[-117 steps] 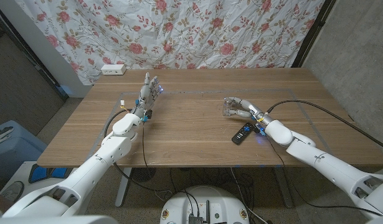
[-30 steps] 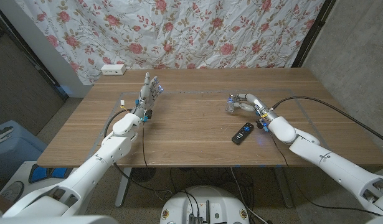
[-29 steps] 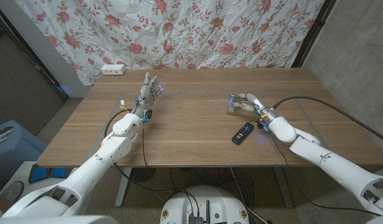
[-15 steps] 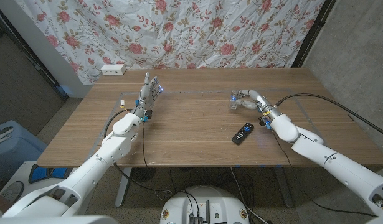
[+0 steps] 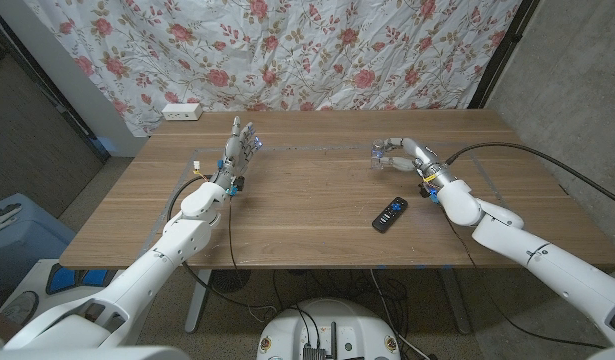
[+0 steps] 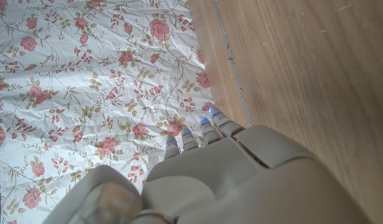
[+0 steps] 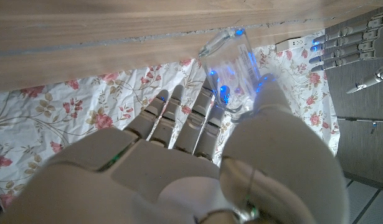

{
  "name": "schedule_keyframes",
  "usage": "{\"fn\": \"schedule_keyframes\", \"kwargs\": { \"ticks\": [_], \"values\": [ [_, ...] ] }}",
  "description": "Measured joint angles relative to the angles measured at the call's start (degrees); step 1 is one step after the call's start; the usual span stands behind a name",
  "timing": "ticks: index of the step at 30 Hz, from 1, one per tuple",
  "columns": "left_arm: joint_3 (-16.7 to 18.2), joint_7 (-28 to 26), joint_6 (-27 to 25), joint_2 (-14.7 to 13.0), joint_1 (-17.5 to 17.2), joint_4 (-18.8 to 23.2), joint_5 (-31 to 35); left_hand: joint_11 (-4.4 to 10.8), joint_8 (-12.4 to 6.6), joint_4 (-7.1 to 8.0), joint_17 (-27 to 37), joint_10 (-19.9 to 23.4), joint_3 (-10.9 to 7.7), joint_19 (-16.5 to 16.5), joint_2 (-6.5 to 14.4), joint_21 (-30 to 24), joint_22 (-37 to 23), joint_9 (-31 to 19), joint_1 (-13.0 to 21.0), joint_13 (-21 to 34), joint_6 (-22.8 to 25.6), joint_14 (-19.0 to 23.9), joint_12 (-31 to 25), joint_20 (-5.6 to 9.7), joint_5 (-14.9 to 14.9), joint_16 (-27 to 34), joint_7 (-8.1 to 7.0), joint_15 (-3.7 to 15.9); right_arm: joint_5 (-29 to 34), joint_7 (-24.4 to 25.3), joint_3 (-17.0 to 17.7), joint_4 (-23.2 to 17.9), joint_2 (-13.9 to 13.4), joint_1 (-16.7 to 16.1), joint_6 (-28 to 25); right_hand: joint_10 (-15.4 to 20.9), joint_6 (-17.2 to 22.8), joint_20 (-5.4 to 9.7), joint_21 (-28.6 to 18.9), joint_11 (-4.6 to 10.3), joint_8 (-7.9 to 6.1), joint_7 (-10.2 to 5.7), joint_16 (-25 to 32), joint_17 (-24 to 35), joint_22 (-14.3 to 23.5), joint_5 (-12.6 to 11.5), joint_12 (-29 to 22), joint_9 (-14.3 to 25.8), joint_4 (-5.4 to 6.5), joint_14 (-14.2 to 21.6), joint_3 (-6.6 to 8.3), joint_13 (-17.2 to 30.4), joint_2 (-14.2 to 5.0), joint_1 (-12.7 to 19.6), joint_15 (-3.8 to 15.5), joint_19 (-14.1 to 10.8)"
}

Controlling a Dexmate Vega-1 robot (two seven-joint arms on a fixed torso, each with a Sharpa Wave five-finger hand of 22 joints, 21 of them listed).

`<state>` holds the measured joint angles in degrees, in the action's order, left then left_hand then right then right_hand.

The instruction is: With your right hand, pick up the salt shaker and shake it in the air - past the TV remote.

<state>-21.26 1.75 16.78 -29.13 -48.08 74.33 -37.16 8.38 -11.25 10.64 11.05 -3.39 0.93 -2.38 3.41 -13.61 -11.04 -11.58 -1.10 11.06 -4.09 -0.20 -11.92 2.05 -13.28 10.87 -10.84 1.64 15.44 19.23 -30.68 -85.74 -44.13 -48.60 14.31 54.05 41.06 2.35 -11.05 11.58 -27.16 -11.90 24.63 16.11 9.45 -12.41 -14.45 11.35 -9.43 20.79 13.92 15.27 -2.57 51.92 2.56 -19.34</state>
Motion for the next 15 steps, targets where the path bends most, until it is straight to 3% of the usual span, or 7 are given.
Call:
{"fn": "schedule_keyframes", "kwargs": {
  "ticks": [15],
  "values": [
    [0.00, 0.00, 0.00, 0.02, 0.00, -0.03, 0.01, 0.00, 0.00, 0.00, 0.00, 0.00, 0.00, 0.00, 0.00, 0.00, 0.00, 0.00, 0.00, 0.00, 0.00, 0.00, 0.00, 0.00, 0.00, 0.00, 0.00, 0.00, 8.80, 7.34, -0.68, -1.90, -0.25, -0.07, -2.47, 0.21, 0.20, 0.19, 0.00, -0.21, 0.22, -0.21, 0.62, 0.27, 0.00, 0.44, 0.09, -0.01, 0.00, 0.42, -0.01, 0.04, 0.31, 0.31, -0.20, -0.22]
  ]
}}
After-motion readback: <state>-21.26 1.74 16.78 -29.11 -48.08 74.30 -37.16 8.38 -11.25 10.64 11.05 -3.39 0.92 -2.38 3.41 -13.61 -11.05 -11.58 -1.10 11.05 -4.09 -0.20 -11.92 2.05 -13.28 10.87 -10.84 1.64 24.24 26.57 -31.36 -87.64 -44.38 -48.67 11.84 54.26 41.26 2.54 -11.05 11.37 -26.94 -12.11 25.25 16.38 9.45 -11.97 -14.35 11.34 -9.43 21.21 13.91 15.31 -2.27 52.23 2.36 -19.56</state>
